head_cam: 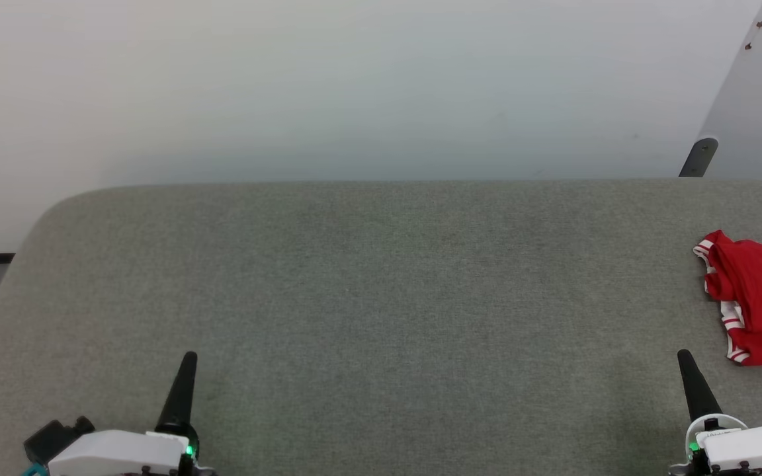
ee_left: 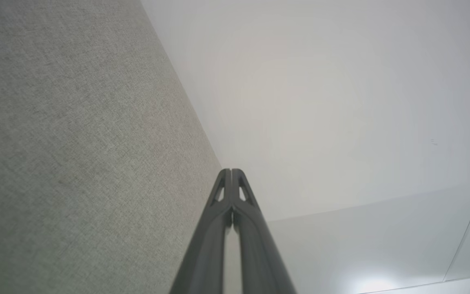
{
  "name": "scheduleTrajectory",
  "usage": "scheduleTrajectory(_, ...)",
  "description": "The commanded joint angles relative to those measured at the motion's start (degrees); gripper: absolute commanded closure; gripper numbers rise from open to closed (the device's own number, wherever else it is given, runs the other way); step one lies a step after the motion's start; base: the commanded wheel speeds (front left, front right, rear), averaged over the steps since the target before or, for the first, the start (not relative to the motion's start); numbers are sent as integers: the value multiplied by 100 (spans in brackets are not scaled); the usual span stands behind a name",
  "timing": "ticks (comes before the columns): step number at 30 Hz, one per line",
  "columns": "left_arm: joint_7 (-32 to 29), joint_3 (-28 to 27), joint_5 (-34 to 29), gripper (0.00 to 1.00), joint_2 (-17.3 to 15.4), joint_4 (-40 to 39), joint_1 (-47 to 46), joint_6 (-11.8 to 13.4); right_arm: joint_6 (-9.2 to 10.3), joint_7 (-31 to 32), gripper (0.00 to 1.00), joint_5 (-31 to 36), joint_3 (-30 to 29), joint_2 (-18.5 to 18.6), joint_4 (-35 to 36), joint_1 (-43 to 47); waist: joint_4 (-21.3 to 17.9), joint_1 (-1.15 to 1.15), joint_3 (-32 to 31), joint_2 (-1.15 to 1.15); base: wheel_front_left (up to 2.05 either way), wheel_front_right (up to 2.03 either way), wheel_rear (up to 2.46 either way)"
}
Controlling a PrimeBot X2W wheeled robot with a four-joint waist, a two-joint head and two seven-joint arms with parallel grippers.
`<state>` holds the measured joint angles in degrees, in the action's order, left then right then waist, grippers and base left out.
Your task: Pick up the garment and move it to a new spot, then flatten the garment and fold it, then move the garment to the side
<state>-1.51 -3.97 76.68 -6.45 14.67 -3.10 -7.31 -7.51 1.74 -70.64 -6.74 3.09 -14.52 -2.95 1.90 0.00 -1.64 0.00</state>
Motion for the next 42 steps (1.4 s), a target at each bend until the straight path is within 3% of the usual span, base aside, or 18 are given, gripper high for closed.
scheduleTrajectory(1, -40, -41, 141, 100, 8, -50, -98, -21, 2, 39, 100, -167, 13, -3, 38, -102, -9, 0, 8, 0, 0, 0, 0)
scheduleTrajectory(42, -502, -266, 1531, 100, 359, -66, -330, -31, 3, 481, 100, -2109, 27, -31, 60, -366, -178, 0, 171, 0, 0, 0, 0)
